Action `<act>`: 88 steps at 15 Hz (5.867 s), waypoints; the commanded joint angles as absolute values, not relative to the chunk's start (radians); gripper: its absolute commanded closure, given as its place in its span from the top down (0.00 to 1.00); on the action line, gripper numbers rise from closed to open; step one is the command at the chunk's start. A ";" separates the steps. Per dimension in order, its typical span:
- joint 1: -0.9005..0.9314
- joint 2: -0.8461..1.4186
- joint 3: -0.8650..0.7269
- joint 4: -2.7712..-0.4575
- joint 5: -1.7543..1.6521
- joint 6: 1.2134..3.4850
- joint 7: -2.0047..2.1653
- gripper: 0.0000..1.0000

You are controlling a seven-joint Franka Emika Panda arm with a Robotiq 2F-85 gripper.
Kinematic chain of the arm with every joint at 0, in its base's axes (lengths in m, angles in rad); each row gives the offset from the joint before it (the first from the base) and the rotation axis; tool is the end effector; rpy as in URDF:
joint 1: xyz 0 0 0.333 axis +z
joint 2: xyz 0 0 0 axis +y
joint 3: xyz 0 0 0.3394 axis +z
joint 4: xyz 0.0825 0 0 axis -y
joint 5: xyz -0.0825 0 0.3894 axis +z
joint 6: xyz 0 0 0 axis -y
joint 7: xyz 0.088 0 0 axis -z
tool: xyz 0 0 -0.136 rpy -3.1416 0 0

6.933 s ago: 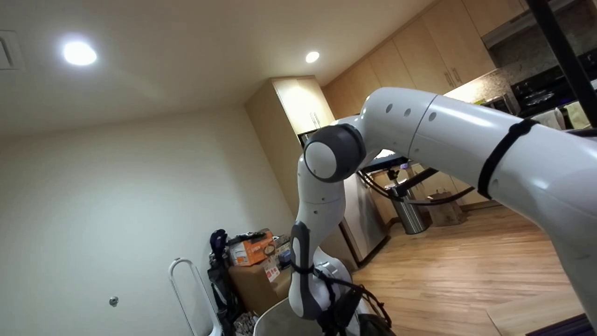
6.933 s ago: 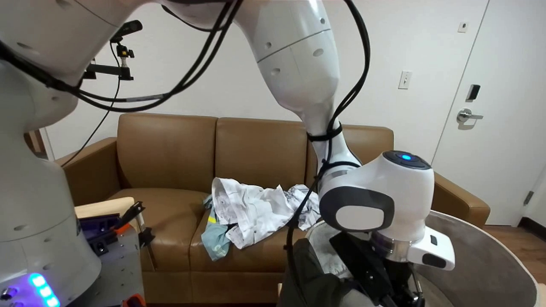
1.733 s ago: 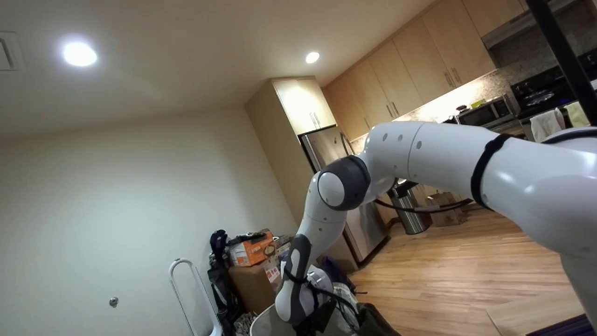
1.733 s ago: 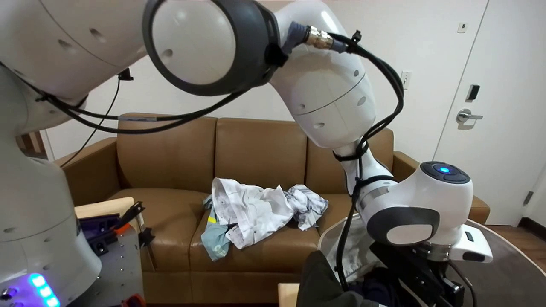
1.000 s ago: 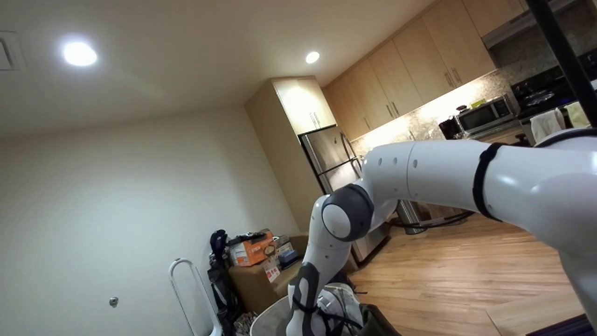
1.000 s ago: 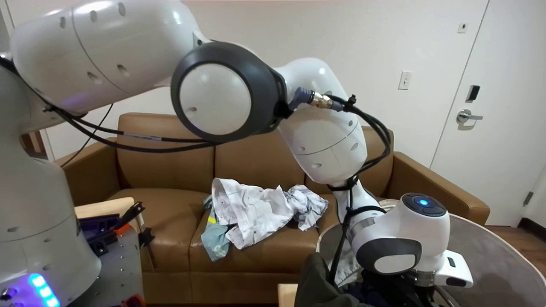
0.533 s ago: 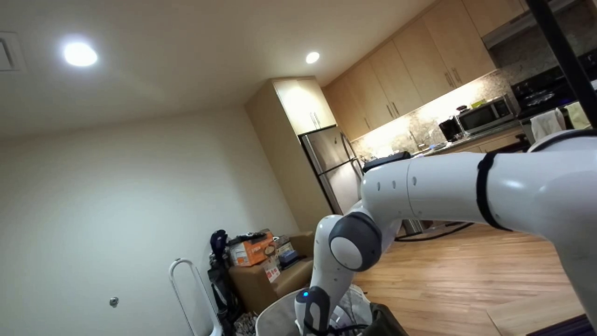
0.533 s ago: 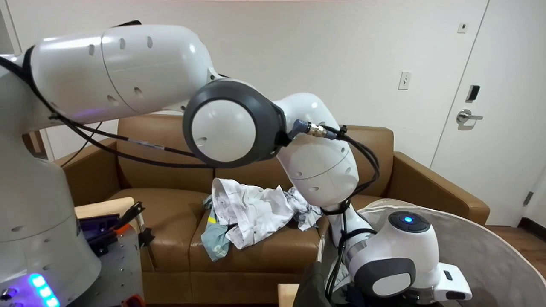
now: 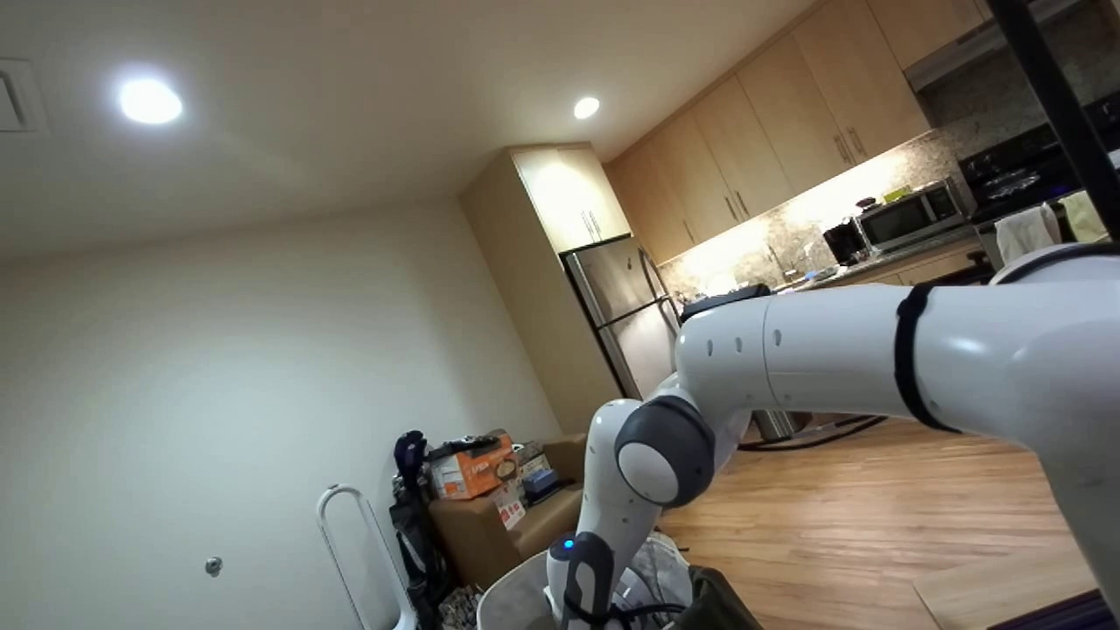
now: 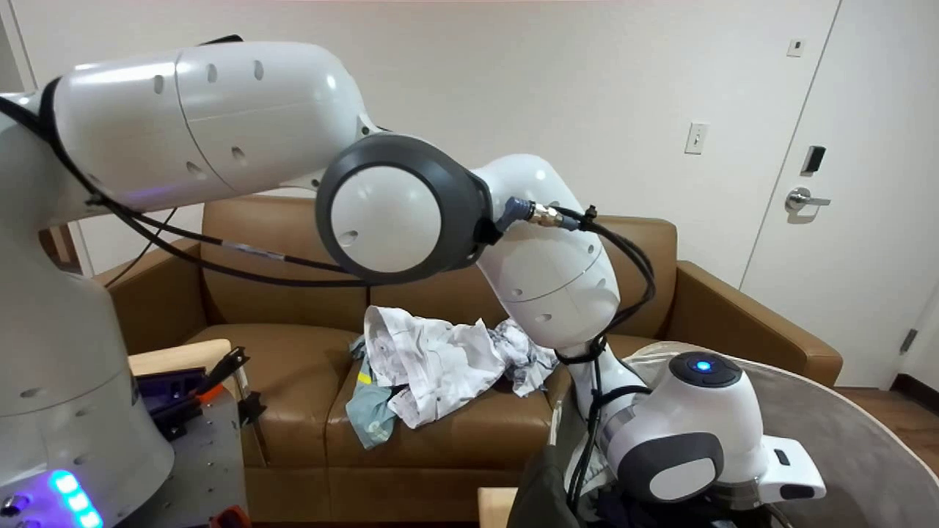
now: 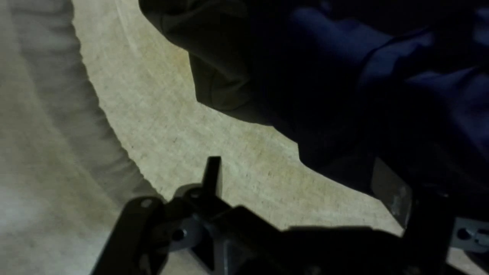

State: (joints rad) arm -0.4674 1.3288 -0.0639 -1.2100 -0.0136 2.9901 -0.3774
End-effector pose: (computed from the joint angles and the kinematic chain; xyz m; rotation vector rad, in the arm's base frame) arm 0.6781 -0.3793 -0.0228 2.8394 -0.1109 0.5532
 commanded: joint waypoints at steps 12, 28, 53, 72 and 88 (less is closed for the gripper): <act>-0.466 1.323 -0.071 -1.269 -0.019 3.145 -0.378 1.00; -0.468 1.233 -0.038 -1.309 -0.047 2.790 -0.381 1.00; -0.502 1.372 -0.020 -1.126 0.017 2.349 -0.418 0.53; -0.652 1.035 0.203 -1.331 0.064 2.585 -0.656 0.11; -0.488 0.920 0.140 -1.243 0.007 2.712 -0.647 0.11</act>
